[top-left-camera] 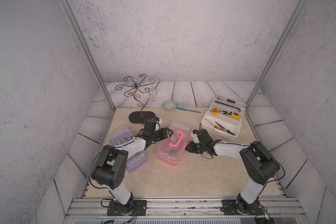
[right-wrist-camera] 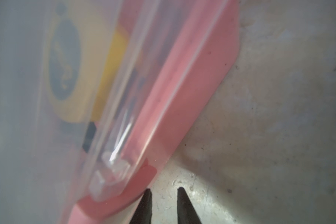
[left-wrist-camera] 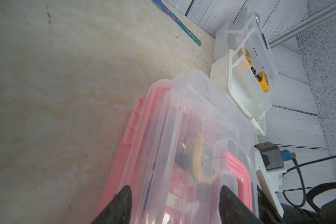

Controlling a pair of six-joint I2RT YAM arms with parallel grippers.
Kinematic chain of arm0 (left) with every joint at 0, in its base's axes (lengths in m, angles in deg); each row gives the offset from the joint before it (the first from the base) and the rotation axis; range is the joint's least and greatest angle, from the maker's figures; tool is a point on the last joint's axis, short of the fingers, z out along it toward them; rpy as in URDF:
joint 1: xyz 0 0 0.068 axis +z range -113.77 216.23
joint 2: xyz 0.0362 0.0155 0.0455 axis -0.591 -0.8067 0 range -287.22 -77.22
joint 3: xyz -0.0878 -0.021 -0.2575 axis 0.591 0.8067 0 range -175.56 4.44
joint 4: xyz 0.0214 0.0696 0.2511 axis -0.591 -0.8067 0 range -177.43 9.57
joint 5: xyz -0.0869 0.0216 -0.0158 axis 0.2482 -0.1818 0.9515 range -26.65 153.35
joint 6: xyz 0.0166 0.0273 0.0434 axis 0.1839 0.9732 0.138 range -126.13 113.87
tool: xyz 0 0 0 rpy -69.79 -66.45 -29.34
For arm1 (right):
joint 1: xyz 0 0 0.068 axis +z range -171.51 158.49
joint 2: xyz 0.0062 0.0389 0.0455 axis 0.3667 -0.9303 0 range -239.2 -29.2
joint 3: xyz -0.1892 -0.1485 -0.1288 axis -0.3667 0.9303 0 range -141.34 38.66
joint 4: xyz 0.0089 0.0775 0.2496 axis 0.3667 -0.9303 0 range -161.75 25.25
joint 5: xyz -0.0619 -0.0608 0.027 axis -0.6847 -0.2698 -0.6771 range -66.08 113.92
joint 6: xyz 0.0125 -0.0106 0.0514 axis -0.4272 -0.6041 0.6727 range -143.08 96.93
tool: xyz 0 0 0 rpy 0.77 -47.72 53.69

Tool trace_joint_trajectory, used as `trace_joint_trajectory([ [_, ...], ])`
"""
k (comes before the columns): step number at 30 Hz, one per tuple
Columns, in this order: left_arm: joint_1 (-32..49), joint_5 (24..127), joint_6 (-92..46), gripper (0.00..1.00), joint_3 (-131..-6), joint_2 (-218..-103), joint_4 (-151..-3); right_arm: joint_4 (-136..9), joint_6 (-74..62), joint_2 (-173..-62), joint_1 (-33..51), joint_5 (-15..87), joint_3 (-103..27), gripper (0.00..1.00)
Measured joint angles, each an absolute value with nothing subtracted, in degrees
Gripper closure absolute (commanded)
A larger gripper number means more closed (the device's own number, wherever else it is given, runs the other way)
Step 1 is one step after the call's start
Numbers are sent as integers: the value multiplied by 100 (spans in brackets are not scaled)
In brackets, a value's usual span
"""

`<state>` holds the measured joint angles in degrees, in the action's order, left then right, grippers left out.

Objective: Close toolboxes
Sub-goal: Fasten the toolbox latch on the toolbox, then move the toolbox to the center of the board.

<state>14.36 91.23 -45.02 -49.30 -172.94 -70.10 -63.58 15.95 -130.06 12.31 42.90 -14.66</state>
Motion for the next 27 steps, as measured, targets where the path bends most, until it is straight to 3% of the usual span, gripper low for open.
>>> trace_joint_trajectory([
  [12, 1484, 8814, -4319, 18, -5334, -17130, -8079, -7208, 1333, -12965, 1251, 3826, -1851, 45],
  [19, 1976, 8616, -4148, 7, -5673, -16455, -8807, -7685, 1401, -12073, 1316, 3737, -1767, 24],
  [22, 2196, 8533, -4065, 0, -5937, -16179, -8809, -7693, 1505, -11800, 1347, 3837, -1761, 21],
  [27, 2439, 8517, -3951, 0, -6055, -15900, -8809, -7652, 1606, -11728, 1448, 3888, -1800, 21],
])
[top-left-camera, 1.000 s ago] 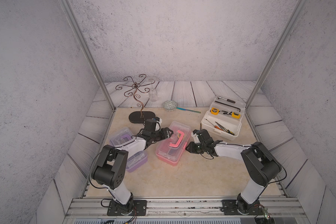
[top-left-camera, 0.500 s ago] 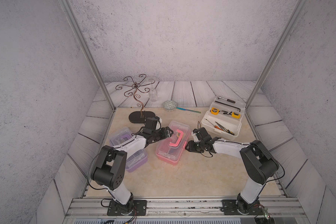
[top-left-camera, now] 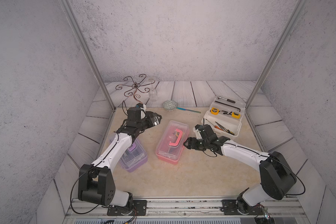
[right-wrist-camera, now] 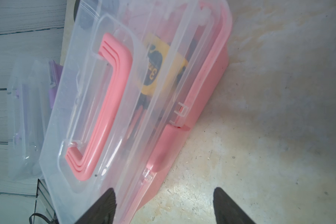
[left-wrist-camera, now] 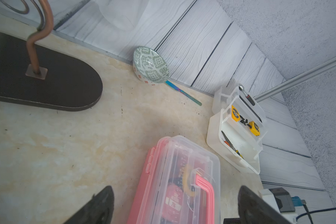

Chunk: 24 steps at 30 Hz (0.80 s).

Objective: Close toolboxes
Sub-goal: Move the toolbox to the center of the board.

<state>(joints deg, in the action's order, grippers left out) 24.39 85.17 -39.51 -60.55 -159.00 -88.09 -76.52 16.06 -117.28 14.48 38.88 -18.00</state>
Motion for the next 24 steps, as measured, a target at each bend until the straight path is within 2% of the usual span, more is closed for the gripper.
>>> trace_joint_trajectory([
  [8, 2522, 8533, -3796, 0, -5865, -15705, -8837, -7444, 1663, -12272, 1664, 4008, -2587, 23],
  [17, 2522, 8725, -3818, 2, -5795, -15701, -8785, -7431, 1606, -13315, 1749, 4010, -3577, 37],
  [24, 2522, 8893, -3916, 3, -5795, -15690, -8750, -7318, 1571, -14233, 2040, 4098, -4563, 38],
])
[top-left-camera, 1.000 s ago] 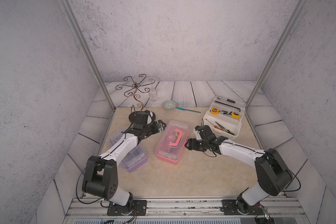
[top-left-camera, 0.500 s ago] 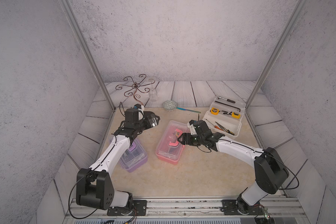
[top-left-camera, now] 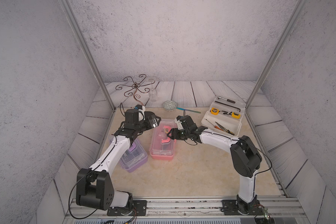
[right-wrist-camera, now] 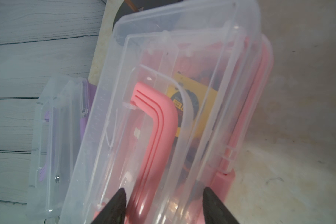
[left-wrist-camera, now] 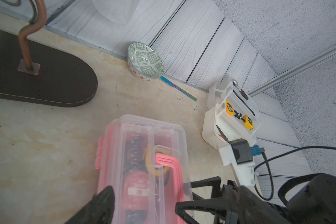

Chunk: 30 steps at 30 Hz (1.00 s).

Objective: Close toolboxes
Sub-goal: Move the toolbox to the center of the board.

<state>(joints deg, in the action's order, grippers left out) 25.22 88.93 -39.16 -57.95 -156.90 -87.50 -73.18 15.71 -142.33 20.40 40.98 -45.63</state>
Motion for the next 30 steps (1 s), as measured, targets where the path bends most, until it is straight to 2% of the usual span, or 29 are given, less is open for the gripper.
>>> trace_joint_trajectory([
  [8, 2522, 8891, -3958, 3, -5791, -15576, -8756, -7007, 1573, -15065, 2346, 4375, -5490, 37],
  [16, 2522, 8908, -3960, 2, -5791, -15526, -8785, -7370, 1022, -15113, 2379, 4454, -5859, 28],
  [22, 2516, 9059, -4026, 0, -5784, -15526, -8761, -7921, 592, -14654, 2066, 3993, -5418, 25],
  [30, 2334, 9092, -4111, 0, -5614, -15607, -8619, -8944, -97, -14007, 1183, 2681, -5260, 24],
])
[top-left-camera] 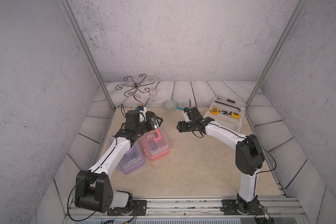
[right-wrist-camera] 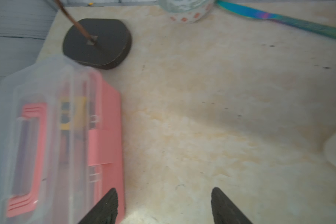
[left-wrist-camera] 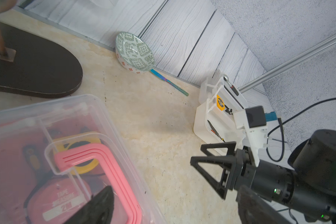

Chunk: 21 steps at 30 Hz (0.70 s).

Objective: Close toolboxes
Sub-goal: Move the toolbox to the center of the board.

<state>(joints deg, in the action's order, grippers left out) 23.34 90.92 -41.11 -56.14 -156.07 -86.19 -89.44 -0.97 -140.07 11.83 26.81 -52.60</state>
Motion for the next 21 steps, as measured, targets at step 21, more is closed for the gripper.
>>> trace_joint_trajectory([
  [21, 2179, 9125, -4177, 0, -5529, -15935, -8400, -10192, -1089, -15765, -100, 1166, -7334, 25],
])
